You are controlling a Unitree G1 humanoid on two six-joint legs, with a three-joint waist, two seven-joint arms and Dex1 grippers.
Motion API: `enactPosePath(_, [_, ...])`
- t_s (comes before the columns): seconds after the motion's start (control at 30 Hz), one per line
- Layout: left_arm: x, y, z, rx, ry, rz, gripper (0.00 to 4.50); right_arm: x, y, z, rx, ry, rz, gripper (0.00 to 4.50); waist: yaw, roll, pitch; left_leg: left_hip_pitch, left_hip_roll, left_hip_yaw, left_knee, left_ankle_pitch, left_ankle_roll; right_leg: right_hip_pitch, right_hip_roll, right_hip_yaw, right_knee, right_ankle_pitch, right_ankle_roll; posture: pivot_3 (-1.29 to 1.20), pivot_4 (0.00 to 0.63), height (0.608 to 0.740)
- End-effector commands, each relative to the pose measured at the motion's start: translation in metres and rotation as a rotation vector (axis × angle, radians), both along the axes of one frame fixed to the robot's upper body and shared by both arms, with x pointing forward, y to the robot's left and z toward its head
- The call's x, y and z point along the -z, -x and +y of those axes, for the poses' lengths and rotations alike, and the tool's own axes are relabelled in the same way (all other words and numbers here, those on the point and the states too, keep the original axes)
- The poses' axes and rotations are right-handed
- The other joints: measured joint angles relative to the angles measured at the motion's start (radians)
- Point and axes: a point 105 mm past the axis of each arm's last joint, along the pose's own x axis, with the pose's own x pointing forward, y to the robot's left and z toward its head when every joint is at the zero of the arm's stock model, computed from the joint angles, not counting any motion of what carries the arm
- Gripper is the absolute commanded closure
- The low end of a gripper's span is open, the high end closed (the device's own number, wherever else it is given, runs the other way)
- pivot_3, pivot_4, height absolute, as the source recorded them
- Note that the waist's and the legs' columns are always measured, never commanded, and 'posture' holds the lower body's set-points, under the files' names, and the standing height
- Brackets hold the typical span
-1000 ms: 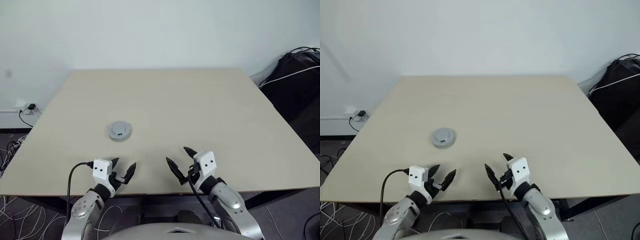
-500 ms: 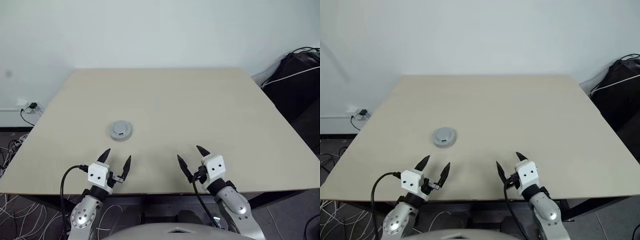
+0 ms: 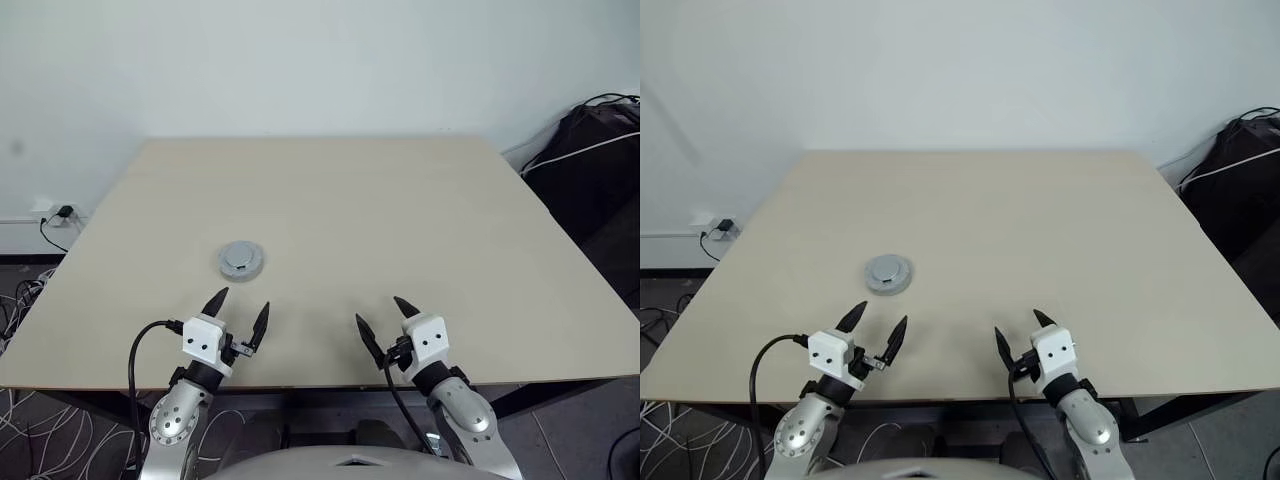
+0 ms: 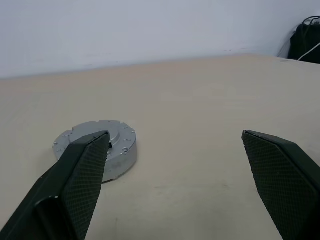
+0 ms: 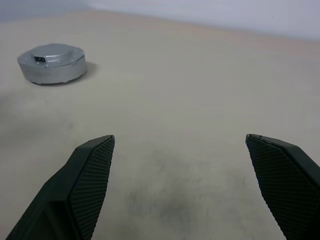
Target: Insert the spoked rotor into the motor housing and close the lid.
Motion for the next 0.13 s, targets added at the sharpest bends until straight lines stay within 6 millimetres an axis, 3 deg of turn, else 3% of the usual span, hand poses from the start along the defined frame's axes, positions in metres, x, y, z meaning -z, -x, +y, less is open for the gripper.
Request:
enactPosePath(0.03, [-0.0059, -0.0014, -0.0014, -0.001, -0.006, -0.024, 0.02, -0.0113, -0.0059, 0.0004, -0.005, -0.006, -0.062, 0.0, 0.0, 0.0, 0.0, 0.0, 0.0, 0.0, 0.0, 0.0, 0.0, 0.0, 0.0, 0.0, 0.0, 0.0, 0.0, 0.0, 0.0, 0.74])
enactPosePath(0.13, [-0.0061, -0.0007, -0.002, -0.003, -0.004, -0.022, 0.02, -0.0102, -0.0061, 0.0012, -0.012, -0.006, -0.061, 0.0, 0.0, 0.0, 0.0, 0.0, 0.0, 0.0, 0.0, 0.0, 0.0, 0.0, 0.0, 0.0, 0.0, 0.0, 0.0, 0.0, 0.0, 0.74])
